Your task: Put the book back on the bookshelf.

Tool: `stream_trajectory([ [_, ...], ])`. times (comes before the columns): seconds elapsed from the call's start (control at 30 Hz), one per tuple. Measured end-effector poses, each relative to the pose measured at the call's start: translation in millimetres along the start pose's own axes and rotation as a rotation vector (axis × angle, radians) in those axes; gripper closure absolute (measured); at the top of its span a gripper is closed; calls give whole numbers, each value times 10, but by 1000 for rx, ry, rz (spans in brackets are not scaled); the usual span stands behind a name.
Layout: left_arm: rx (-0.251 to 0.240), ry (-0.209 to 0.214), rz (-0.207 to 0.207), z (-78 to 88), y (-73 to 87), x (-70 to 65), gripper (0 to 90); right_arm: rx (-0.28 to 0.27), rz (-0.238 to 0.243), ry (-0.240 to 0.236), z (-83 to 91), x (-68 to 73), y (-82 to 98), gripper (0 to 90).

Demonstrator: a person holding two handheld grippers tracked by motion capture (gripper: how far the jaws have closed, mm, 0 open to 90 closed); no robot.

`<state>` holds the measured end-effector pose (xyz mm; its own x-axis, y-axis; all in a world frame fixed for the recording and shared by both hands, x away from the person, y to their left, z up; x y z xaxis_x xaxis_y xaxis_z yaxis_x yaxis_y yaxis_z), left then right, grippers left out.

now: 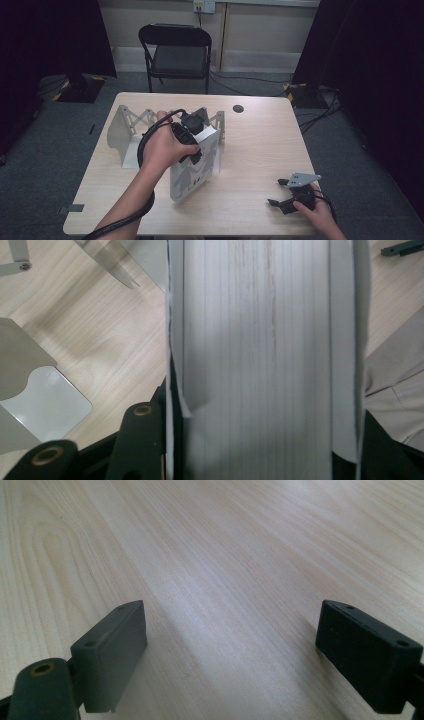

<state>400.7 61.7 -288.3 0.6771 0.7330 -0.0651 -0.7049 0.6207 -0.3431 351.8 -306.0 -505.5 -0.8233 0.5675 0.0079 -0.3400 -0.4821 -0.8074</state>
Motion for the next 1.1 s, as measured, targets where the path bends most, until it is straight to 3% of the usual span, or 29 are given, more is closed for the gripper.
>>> stream_trajectory([
  [0.3,-7,7,42,-7,-61,30,532,0,0,0,0,0,0,124],
  [0.63,-24,-15,55,15,-151,26,531,0,0,0,0,0,0,123],
  [0.87,-36,-25,91,-11,-203,16,532,0,0,0,0,0,0,123],
  [1.03,-34,-37,82,-25,-247,39,532,0,0,0,0,0,0,124],
  [1.1,-39,-37,111,-32,-261,38,532,0,0,0,0,0,0,123],
])
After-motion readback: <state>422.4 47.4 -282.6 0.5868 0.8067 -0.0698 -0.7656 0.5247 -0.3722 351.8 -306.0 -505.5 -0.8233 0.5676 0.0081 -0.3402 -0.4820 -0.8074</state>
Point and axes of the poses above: each handheld gripper's, and its own axes: z roughly backward along the jaws, y roughly out of its underside, x roughly to its left, the point moved 1 cm from there along -z, roughly forward along the jaws, and after that the axes turned 7 degrees about -x, right-handed, at the moved point
